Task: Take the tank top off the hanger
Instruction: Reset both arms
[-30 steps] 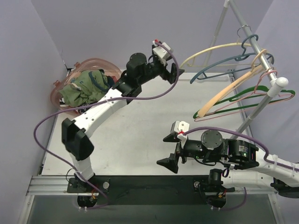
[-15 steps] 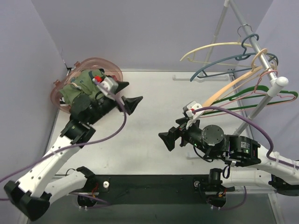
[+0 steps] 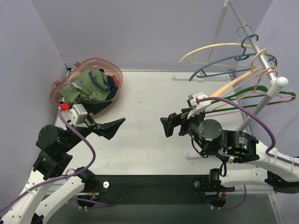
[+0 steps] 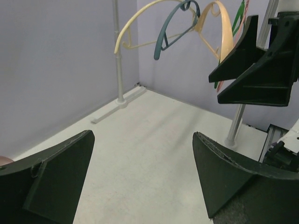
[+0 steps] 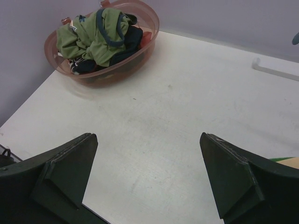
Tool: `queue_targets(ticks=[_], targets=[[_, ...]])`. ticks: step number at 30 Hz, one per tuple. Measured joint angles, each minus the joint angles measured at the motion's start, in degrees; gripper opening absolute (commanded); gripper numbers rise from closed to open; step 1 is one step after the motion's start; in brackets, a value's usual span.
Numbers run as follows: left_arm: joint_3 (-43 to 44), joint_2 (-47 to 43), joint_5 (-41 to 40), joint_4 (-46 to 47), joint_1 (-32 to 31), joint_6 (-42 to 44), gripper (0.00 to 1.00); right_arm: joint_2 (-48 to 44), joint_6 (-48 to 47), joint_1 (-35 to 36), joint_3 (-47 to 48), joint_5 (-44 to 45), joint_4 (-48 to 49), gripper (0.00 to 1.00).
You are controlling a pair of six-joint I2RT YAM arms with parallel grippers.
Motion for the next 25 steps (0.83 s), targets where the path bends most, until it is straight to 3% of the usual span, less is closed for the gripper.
queue_targets(ticks=[25], targets=[[-2.60,-2.03,0.61,-5.22,0.00,-2.10,0.97,-1.57,0.39,0.04,-0.83,0.90,0.02,1.00]])
